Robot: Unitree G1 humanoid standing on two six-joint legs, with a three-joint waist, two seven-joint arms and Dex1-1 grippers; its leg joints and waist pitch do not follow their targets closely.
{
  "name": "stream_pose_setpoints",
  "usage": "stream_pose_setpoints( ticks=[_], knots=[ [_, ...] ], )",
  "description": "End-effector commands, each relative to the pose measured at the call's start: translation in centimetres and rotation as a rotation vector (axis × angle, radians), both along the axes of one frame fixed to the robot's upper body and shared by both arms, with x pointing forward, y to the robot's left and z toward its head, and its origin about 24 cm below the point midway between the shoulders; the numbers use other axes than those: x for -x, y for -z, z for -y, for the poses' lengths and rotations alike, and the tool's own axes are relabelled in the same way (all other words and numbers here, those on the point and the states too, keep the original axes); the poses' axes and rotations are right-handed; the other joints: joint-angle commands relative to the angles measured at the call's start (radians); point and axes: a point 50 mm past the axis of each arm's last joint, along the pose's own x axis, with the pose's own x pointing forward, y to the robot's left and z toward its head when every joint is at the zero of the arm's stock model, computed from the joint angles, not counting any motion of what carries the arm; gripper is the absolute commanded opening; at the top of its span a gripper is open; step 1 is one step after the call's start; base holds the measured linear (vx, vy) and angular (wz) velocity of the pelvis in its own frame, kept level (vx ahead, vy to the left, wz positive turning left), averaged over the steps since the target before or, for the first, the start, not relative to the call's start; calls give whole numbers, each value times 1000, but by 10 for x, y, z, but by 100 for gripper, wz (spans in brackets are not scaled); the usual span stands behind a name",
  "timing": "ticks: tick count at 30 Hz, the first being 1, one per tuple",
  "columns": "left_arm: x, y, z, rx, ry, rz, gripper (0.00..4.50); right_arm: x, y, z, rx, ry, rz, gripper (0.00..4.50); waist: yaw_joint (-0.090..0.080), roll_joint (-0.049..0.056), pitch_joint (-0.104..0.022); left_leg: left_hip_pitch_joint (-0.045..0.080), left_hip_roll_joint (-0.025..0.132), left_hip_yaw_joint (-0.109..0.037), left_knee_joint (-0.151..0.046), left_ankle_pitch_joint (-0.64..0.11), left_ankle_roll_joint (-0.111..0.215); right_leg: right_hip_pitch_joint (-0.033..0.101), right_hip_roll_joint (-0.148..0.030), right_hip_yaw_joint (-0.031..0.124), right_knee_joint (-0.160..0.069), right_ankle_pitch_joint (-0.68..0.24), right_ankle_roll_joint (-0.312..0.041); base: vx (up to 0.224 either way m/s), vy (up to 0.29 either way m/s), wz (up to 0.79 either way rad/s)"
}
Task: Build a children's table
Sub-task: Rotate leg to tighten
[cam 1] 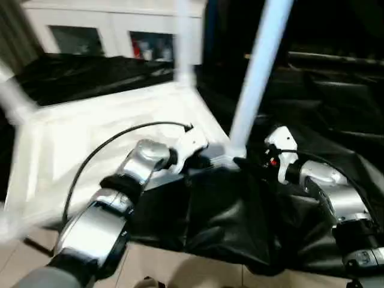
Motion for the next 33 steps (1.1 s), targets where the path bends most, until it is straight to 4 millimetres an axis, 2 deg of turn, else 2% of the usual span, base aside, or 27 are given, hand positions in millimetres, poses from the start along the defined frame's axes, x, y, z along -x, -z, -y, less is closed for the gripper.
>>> stream_pose_setpoints(
  ticks=[1, 3, 5, 11, 13, 24, 25, 30, 33],
  knots=[
    [4, -6, 8, -2, 103, 23, 0, 4, 1, -6, 5, -49, -18, 309, -3, -6, -74, 27, 29, -3, -70, -243, 76, 47, -49, 35, -70, -176, -264, 0, 0, 0],
    [6, -6, 7, -4, 122, 19, 0, 4, 2, -8, 24, -59, -15, 309, 4, -9, -74, 27, 29, -3, -72, -253, 57, 48, -52, 36, -69, -184, -257, 0, 0, 0],
    [6, -6, 7, -2, 122, 21, 0, 5, 3, -8, 31, -71, -21, 309, 6, -11, -75, 24, 27, -2, -72, -243, 54, 49, -53, 36, -68, -176, -250, 0, 0, 0],
    [7, -8, 4, 6, 128, 21, 0, 10, 5, -5, 55, -97, -43, 309, 9, -13, -79, 18, 24, -1, -67, -191, 71, 53, -53, 36, -60, -119, -247, 0, 0, 0],
    [8, -8, 4, 6, 131, 20, 0, 10, 5, -5, 56, -96, -43, 283, 9, -9, -79, 20, 25, -1, -66, -190, 73, 51, -53, 36, -61, -121, -249, 0, 0, 0],
    [9, -7, 2, 3, 128, 13, 0, 12, 8, -4, 90, -117, -48, 221, 8, -15, -78, 20, 24, 0, -66, -197, 69, 52, -52, 37, -64, -150, -238, 0, 0, 0],
    [9, -7, 2, 3, 127, 12, 0, 12, 8, -4, 91, -120, -53, 218, 8, -19, -78, 20, 23, 0, -66, -193, 71, 52, -51, 37, -63, -147, -239, 0, 0, 0],
    [10, -6, 0, 3, 122, 8, 0, 12, 11, -3, 83, -109, -69, 210, 8, -17, -79, 19, 24, 0, -65, -181, 78, 51, -51, 36, -61, -145, -241, 0, 0, 0],
    [6, -5, 0, 5, 59, 9, 0, 8, 20, -2, 39, -3, -103, 209, 6, -18, -77, 20, 23, 1, -65, -188, 75, 49, -53, 37, -63, -162, -240, 0, 0, 0]
  ],
)
